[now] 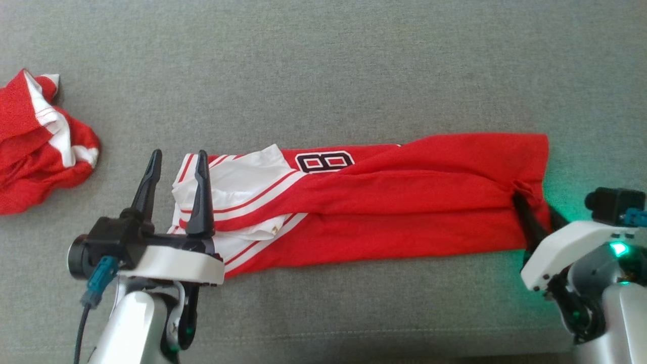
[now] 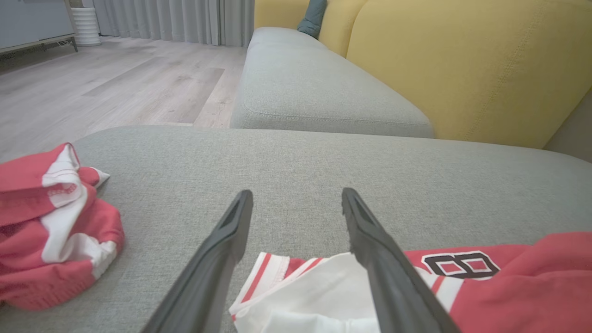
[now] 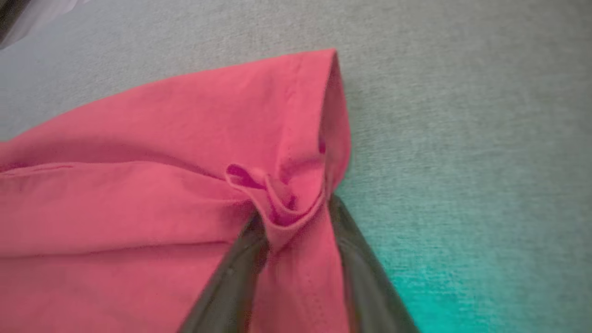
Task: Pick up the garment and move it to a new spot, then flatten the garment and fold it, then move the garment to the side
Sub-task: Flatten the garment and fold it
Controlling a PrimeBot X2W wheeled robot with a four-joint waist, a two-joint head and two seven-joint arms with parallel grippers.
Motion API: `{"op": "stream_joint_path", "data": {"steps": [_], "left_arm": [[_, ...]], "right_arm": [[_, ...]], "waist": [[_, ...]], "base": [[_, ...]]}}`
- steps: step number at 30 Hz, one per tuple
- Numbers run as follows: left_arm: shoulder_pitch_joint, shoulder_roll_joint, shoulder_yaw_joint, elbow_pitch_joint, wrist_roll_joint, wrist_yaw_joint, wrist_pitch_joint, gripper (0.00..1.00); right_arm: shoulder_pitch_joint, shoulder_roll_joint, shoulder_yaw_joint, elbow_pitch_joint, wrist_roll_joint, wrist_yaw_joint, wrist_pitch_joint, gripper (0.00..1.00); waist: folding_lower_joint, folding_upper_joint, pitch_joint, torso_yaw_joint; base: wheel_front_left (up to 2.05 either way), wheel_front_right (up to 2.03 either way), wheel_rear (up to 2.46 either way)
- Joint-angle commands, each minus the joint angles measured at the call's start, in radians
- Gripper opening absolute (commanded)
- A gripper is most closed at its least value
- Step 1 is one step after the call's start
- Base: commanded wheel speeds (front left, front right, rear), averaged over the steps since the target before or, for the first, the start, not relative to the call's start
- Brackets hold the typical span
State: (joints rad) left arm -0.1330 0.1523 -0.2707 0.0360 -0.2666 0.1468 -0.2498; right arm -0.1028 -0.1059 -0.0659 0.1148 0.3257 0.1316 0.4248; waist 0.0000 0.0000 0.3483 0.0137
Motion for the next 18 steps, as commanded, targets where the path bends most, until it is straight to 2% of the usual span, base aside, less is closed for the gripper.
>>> {"op": "stream_joint_path", "data": {"steps": [1,7,18], "left_arm": [[-0.034,0.007,0.046,-0.026,0.009,-0.005,-0.012,1.00],[-0.029,0.000,0.068,-0.024,0.020,-0.013,-0.012,1.00],[-0.016,-0.012,0.092,-0.023,0.035,-0.027,-0.012,1.00]], "right_arm": [[0.045,0.006,0.025,-0.011,-0.004,-0.001,0.025,0.00],[0.050,0.014,-0.024,-0.067,0.005,-0.001,0.016,0.00],[0.034,-0.030,-0.247,-0.115,0.015,-0.001,0.041,0.00]], "waist": [[0.0000,0.0000,0.000,0.001],[0.0000,0.0000,-0.010,0.001],[0.0000,0.0000,-0.035,-0.009]], "base": [[0.00,0.00,0.00],[0.00,0.00,0.00],[0.00,0.00,0.00]]}}
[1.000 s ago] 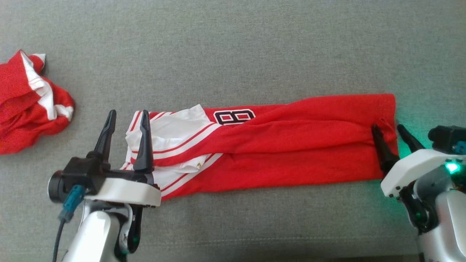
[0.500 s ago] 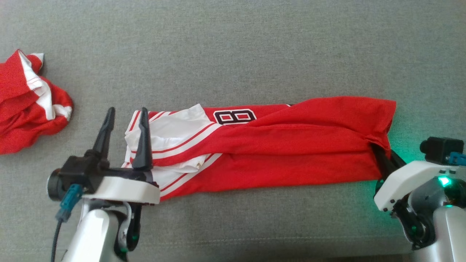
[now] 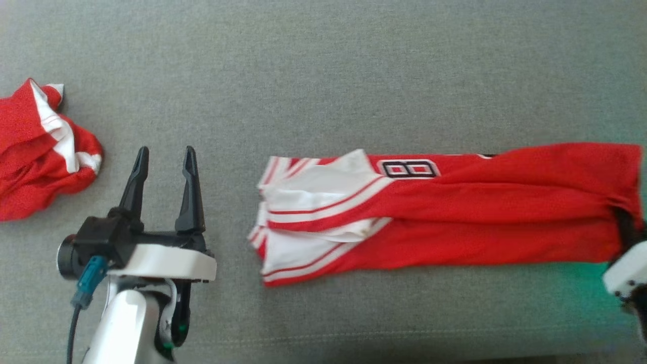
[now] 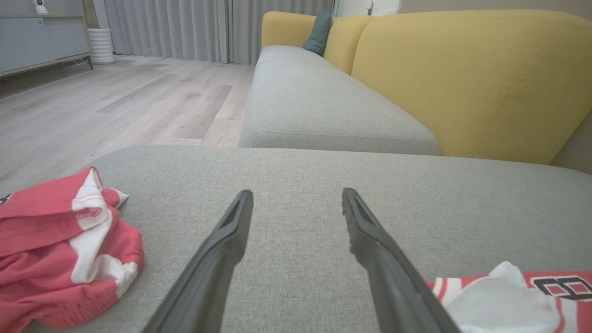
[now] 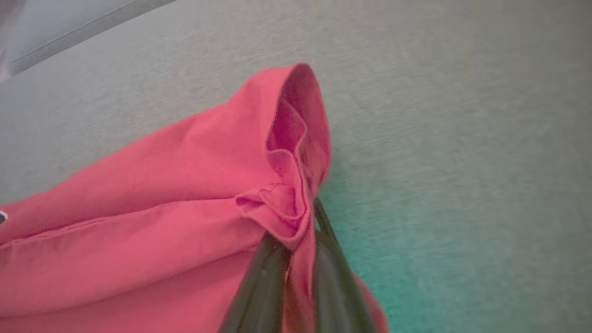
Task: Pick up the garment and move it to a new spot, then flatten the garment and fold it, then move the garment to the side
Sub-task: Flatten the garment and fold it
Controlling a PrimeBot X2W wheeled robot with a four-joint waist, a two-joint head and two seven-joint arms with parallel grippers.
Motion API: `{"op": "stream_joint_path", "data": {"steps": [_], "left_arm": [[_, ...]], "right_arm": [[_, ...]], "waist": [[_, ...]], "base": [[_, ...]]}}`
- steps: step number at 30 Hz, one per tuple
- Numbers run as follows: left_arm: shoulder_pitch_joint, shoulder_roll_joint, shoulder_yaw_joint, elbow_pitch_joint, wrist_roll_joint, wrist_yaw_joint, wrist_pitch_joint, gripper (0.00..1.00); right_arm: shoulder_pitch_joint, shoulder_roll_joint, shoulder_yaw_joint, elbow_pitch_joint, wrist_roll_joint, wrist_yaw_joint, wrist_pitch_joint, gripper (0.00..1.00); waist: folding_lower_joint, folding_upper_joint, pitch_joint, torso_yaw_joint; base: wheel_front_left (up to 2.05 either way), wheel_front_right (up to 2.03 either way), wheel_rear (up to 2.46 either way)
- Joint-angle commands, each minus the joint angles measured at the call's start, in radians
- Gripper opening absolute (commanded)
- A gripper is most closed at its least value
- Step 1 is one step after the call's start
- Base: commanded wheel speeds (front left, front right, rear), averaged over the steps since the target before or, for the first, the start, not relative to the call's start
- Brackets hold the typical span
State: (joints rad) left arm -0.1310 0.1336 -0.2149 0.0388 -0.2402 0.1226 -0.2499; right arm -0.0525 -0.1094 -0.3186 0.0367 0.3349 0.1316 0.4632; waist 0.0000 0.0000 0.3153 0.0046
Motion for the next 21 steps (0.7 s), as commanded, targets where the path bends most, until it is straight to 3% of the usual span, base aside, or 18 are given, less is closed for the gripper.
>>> {"op": "stream_joint_path", "data": {"steps": [1,5,9,14,15,21], "left_arm": [[-0.018,0.005,0.038,-0.025,0.009,-0.005,-0.012,1.00],[-0.009,0.000,0.044,-0.020,0.015,-0.010,-0.012,1.00],[0.006,-0.002,0.050,-0.014,0.020,-0.013,-0.012,1.00],[0.024,-0.005,0.050,-0.013,0.027,-0.013,-0.012,1.00],[0.026,-0.006,0.047,-0.013,0.028,-0.014,-0.012,1.00],[0.021,-0.012,0.041,-0.003,0.025,-0.019,-0.012,1.00]], "right_arm": [[-0.017,-0.031,-0.012,-0.035,0.006,-0.001,0.008,0.00],[-0.025,-0.037,-0.025,-0.055,0.007,-0.001,0.023,0.00],[-0.041,-0.011,0.059,-0.150,0.028,-0.001,0.048,0.00],[-0.067,0.031,0.268,-0.266,0.100,-0.001,0.098,0.00],[-0.075,0.045,0.359,-0.275,0.141,-0.001,0.108,0.00],[-0.111,0.058,0.624,-0.182,0.299,-0.001,0.042,0.00]], "waist": [[0.0000,0.0000,-0.005,0.000],[0.0000,0.0000,-0.025,-0.003],[0.0000,0.0000,-0.051,-0.012],[0.0000,0.0000,-0.082,-0.023],[0.0000,0.0000,-0.089,-0.021],[0.0000,0.0000,-0.096,0.006]], "base": [[0.00,0.00,0.00],[0.00,0.00,0.00],[0.00,0.00,0.00],[0.00,0.00,0.00],[0.00,0.00,0.00],[0.00,0.00,0.00]]}}
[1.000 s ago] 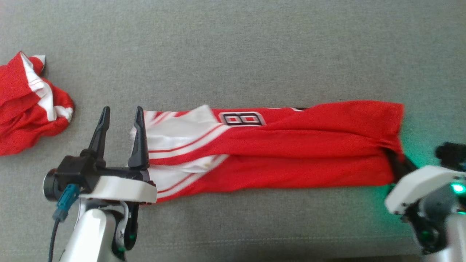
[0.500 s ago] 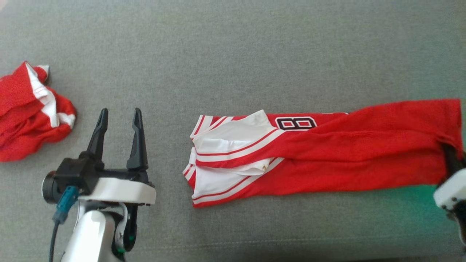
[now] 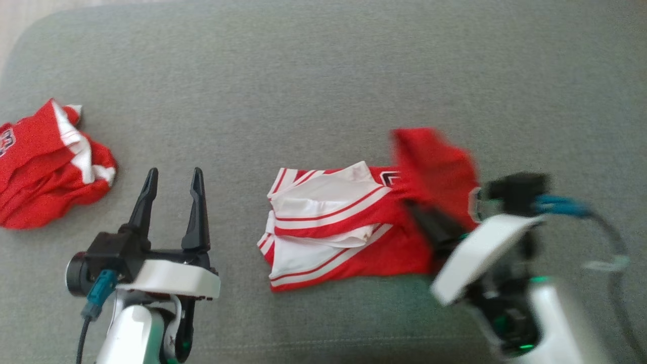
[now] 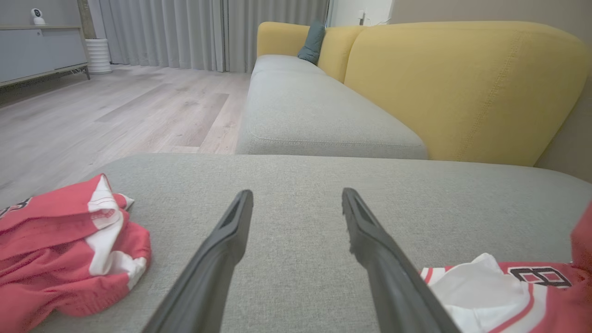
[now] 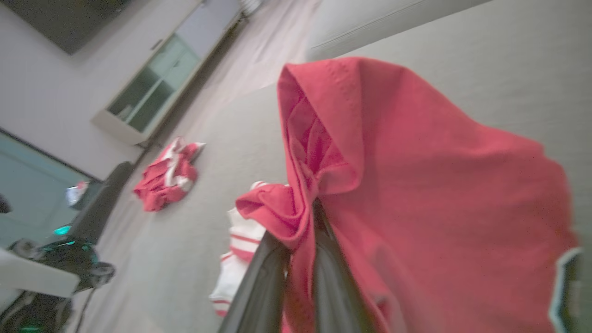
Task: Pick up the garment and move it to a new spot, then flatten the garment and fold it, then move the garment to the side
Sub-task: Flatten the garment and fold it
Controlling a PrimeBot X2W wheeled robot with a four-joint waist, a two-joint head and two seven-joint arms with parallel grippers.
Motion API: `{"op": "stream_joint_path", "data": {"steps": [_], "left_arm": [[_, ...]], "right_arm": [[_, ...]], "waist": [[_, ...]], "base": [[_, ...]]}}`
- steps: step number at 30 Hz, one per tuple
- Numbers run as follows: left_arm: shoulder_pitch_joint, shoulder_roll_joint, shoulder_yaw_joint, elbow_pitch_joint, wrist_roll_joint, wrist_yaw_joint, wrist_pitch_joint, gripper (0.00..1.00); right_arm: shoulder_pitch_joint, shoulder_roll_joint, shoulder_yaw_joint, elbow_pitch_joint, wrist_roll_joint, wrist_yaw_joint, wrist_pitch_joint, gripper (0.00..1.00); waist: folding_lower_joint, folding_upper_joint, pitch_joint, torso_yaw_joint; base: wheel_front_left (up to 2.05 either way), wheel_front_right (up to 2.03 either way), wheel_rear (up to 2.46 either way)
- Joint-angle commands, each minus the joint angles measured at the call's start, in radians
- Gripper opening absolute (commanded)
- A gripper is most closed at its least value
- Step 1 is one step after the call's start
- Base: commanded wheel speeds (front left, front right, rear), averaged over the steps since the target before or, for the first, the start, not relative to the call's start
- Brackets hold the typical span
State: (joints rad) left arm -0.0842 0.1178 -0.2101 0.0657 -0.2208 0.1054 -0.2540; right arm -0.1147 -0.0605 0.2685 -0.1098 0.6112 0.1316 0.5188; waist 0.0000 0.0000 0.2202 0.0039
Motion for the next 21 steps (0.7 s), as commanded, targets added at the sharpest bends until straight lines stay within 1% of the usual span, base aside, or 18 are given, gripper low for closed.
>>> {"op": "stream_joint_path", "data": {"steps": [1,5,7,10,14,15,16,17,18,19,21], "left_arm": [[-0.025,0.002,0.034,-0.028,0.006,-0.002,-0.008,1.00],[-0.027,-0.004,0.026,-0.022,0.006,-0.004,-0.008,1.00],[-0.030,-0.007,0.024,-0.021,0.007,-0.004,-0.008,1.00],[-0.034,-0.011,0.025,-0.021,0.006,-0.003,-0.008,1.00],[-0.037,-0.016,0.027,-0.020,0.006,-0.004,-0.008,1.00],[-0.038,-0.016,0.028,-0.020,0.007,-0.005,-0.008,1.00],[-0.038,-0.017,0.029,-0.019,0.007,-0.005,-0.008,1.00],[-0.038,-0.017,0.029,-0.019,0.007,-0.005,-0.008,1.00],[-0.038,-0.018,0.029,-0.019,0.007,-0.006,-0.008,1.00],[-0.039,-0.019,0.030,-0.019,0.008,-0.006,-0.008,1.00],[-0.043,-0.021,0.032,-0.019,0.009,-0.007,-0.008,1.00]], "right_arm": [[-0.056,0.010,0.085,-0.012,0.056,-0.001,-0.032,0.00],[-0.096,0.010,0.223,0.079,0.159,-0.001,-0.122,0.00],[-0.121,0.010,0.268,0.132,0.168,-0.001,-0.159,0.00],[-0.150,0.010,0.313,0.206,0.188,-0.001,-0.205,0.00],[-0.188,0.010,0.344,0.285,0.199,-0.001,-0.260,0.00],[-0.196,0.010,0.353,0.298,0.203,-0.001,-0.274,0.20],[-0.206,0.010,0.365,0.311,0.200,-0.001,-0.288,0.93],[-0.206,0.010,0.365,0.311,0.200,-0.001,-0.288,0.93],[-0.218,0.010,0.378,0.318,0.193,-0.001,-0.304,1.00],[-0.233,0.010,0.396,0.320,0.172,-0.001,-0.322,1.00],[-0.251,0.010,0.426,0.308,0.171,-0.001,-0.361,1.00]], "waist": [[0.0000,0.0000,0.000,0.015],[0.0000,0.0000,0.007,0.045],[0.0000,0.0000,0.015,0.058],[0.0000,0.0000,0.026,0.069],[0.0000,0.0000,0.037,0.075],[0.0000,0.0000,0.039,0.074],[0.0000,0.0000,0.040,0.074],[0.0000,0.0000,0.040,0.074],[0.0000,0.0000,0.041,0.073],[0.0000,0.0000,0.043,0.072],[0.0000,0.0000,0.045,0.069]], "base": [[0.00,0.00,0.00],[0.00,0.00,0.00],[0.00,0.00,0.00],[0.00,0.00,0.00],[0.00,0.00,0.00],[0.00,0.00,0.00],[0.00,0.00,0.00],[0.00,0.00,0.00],[0.00,0.00,0.00],[0.00,0.00,0.00],[0.00,0.00,0.00]]}}
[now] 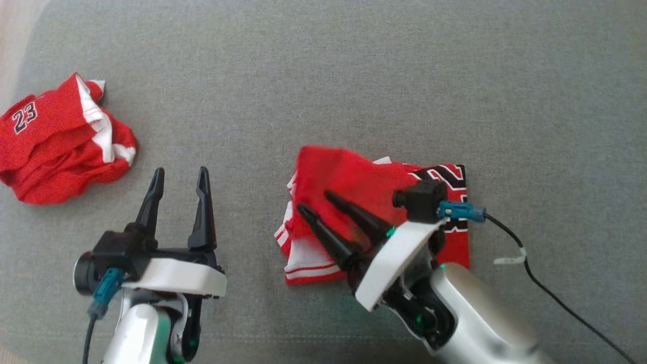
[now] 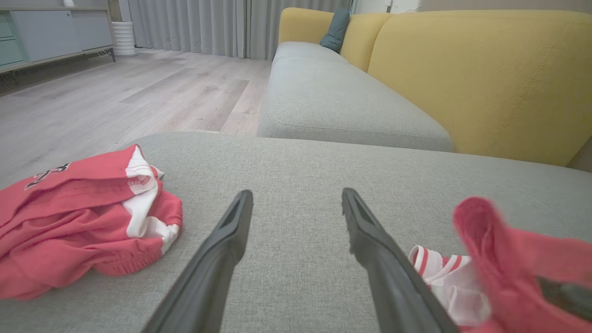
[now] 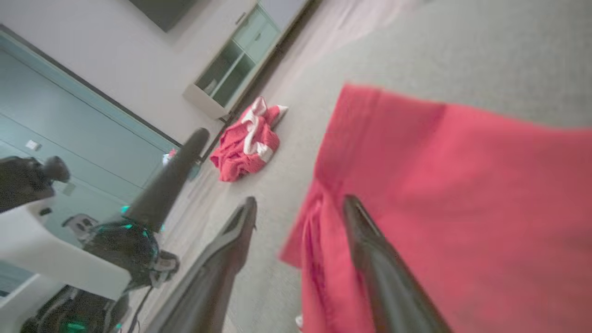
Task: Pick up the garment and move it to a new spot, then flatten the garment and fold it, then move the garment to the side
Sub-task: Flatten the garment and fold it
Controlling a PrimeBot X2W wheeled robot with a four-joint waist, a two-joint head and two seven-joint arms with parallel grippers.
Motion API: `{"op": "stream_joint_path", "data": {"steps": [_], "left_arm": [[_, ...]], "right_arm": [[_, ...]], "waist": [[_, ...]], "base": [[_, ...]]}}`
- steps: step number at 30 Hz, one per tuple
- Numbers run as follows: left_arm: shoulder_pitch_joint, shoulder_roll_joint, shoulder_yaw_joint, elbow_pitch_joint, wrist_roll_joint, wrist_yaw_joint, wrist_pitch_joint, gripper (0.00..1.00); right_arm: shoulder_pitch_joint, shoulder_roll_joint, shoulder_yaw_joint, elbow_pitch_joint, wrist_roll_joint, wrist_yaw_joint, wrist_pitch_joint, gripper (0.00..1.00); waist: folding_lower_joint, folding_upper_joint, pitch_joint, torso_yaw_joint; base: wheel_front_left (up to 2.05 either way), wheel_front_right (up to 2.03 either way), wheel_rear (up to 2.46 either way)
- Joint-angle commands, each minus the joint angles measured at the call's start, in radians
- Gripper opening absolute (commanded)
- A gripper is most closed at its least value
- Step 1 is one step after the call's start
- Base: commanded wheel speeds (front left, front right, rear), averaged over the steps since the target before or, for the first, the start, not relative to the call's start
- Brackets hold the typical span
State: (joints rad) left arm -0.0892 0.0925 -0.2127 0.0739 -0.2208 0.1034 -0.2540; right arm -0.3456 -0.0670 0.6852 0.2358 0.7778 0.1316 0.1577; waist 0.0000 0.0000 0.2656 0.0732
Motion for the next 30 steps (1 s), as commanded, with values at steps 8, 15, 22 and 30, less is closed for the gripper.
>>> {"op": "stream_joint_path", "data": {"steps": [8,15,22,30], "left_arm": [[-0.040,0.002,0.047,-0.022,0.017,-0.007,-0.008,1.00],[-0.021,0.012,0.066,-0.021,0.020,-0.004,-0.008,1.00],[0.004,0.030,0.080,-0.005,0.016,-0.007,-0.008,1.00],[0.044,0.048,0.081,0.017,0.013,-0.006,-0.006,1.00]], "right_arm": [[-0.061,0.017,-0.053,-0.068,-0.124,-0.001,-0.130,1.00],[0.005,-0.067,-0.314,-0.111,-0.288,-0.001,-0.164,1.00],[0.153,-0.120,-0.580,-0.199,-0.400,-0.001,-0.131,1.00],[0.282,-0.099,-0.664,-0.290,-0.453,-0.001,-0.093,1.00]], "waist": [[0.0000,0.0000,-0.008,-0.022],[0.0000,0.0000,-0.036,-0.064],[0.0000,0.0000,-0.077,-0.096],[0.0000,0.0000,-0.150,-0.107]], "base": [[0.00,0.00,0.00],[0.00,0.00,0.00],[0.00,0.00,0.00],[0.00,0.00,0.00]]}}
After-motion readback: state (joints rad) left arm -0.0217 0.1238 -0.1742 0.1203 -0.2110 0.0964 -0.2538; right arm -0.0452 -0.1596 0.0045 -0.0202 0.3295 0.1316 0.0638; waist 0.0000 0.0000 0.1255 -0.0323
